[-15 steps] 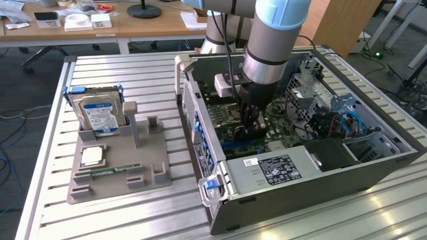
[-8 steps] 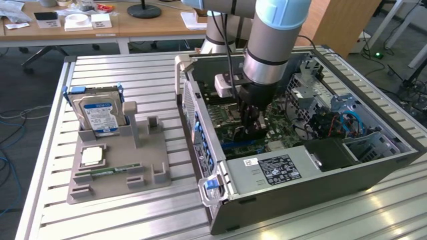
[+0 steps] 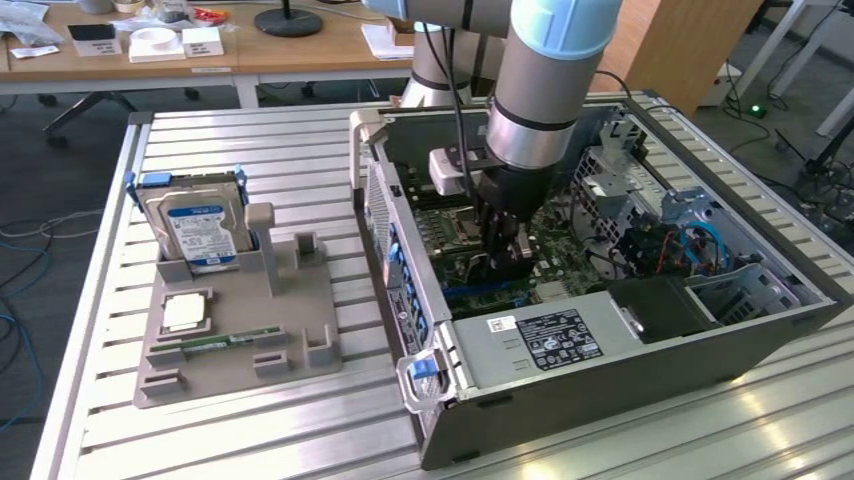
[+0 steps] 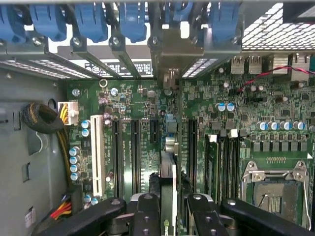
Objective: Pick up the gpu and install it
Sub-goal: 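Insert the gpu into the slot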
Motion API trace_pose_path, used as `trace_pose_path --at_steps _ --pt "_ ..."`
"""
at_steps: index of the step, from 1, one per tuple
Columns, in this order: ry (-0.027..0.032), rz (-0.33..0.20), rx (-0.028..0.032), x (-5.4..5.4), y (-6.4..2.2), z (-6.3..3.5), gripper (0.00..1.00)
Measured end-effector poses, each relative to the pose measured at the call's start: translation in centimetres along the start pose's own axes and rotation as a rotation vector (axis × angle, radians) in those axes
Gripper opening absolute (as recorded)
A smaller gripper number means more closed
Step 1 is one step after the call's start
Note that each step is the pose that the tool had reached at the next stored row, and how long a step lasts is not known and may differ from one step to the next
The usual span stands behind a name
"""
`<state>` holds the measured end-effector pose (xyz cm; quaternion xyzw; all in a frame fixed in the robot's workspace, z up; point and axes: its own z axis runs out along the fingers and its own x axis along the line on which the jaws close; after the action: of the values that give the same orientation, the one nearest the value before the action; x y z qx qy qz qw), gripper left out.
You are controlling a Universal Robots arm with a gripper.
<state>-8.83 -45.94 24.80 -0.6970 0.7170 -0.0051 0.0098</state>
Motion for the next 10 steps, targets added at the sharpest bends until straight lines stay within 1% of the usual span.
trace_pose_path --at_steps 10 --pt "0.0001 0.000 0.0004 -0.01 0.04 0.00 0.26"
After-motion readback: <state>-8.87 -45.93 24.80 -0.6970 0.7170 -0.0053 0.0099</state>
